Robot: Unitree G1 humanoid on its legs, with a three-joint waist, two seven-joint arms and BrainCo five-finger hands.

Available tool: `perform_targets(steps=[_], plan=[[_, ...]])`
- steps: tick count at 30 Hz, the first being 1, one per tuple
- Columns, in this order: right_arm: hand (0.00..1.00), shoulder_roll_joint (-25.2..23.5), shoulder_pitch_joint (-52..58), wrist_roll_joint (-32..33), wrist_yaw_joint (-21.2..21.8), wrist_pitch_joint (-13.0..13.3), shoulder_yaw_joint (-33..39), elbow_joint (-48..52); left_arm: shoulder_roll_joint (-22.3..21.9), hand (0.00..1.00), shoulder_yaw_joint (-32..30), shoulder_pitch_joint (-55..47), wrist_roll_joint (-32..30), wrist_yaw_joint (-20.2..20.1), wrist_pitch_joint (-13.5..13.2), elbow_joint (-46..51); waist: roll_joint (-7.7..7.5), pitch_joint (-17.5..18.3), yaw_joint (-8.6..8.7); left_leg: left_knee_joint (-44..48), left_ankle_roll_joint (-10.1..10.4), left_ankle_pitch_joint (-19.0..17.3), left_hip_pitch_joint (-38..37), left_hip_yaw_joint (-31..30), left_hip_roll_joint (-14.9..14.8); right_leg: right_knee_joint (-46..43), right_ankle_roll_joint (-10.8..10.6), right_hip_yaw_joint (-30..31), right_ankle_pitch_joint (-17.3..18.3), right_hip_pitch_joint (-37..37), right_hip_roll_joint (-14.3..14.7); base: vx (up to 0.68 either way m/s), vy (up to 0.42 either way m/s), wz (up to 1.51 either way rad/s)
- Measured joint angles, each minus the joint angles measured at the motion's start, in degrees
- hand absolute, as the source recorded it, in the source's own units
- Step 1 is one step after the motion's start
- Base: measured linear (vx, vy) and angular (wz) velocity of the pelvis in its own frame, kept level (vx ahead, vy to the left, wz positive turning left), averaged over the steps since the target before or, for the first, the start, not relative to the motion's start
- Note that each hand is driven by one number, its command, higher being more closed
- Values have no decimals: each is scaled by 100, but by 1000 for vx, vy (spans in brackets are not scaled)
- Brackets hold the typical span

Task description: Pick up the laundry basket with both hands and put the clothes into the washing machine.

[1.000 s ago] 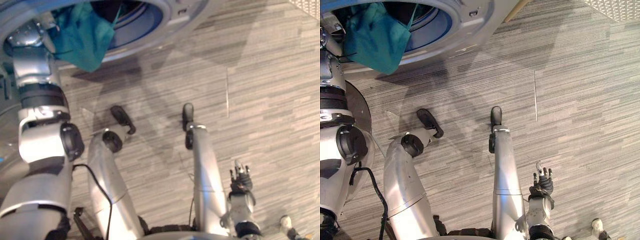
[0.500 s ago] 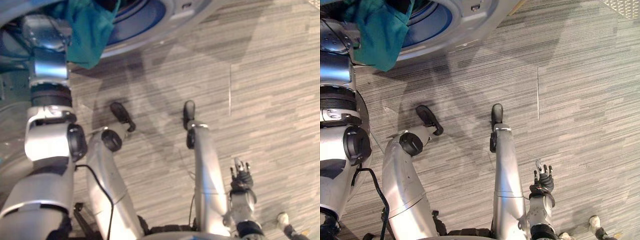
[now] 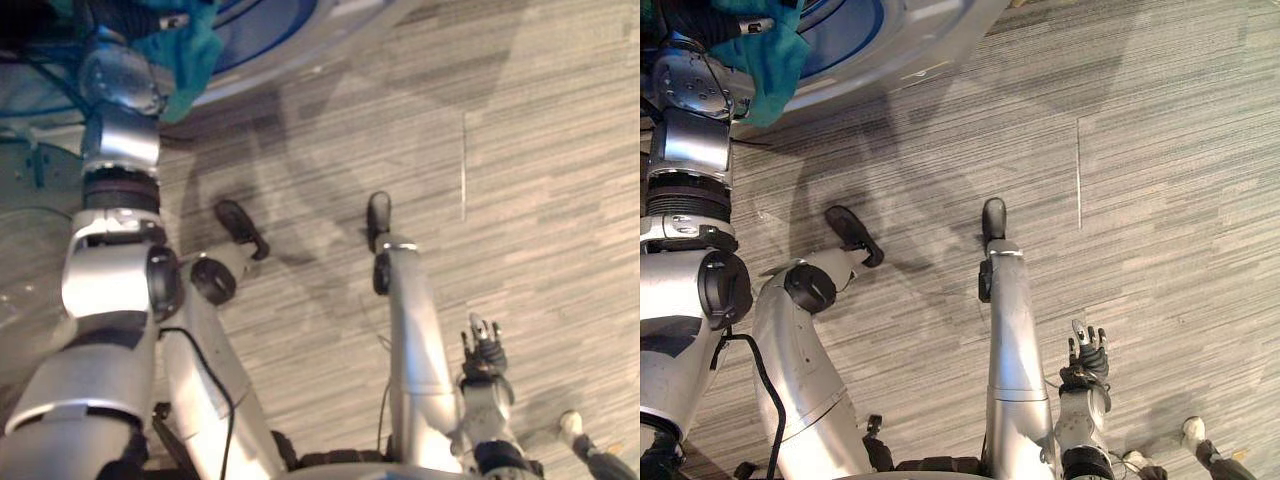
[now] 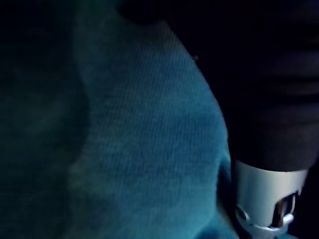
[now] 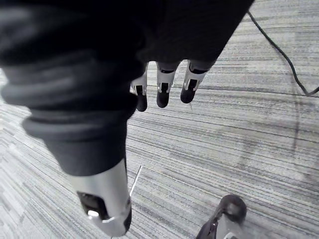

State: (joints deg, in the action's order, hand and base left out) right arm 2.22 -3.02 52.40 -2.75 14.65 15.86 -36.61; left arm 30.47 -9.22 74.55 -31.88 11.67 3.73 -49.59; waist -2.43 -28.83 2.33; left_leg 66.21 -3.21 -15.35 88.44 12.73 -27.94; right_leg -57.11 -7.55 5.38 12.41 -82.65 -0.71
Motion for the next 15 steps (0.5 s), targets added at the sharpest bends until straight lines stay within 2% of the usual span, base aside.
perform_targets(steps=[5, 11, 15], plan=[[0, 3, -6, -154, -14, -2, -2, 117, 19, 100, 247, 98, -36, -150, -68, -8, -12, -5, -12, -11, -1, -2, 26, 17, 15, 46, -30, -2, 26, 0, -21, -32, 28, 1], [0, -44, -29, -273, -19, -4, -4, 210, 30, 100, 730, 737, 41, -133, 87, -47, -82, -44, 64, 32, -65, -43, 81, 78, 25, 39, -121, 52, -5, -72, -47, -31, 41, -1], [0, -58, -30, -287, -18, 6, 0, 213, 40, 100, 1137, 1392, 405, -2, 102, -36, -83, -45, 122, 230, -129, -114, 75, 47, 25, -228, -202, 85, 110, -89, -68, -11, 24, 5]])
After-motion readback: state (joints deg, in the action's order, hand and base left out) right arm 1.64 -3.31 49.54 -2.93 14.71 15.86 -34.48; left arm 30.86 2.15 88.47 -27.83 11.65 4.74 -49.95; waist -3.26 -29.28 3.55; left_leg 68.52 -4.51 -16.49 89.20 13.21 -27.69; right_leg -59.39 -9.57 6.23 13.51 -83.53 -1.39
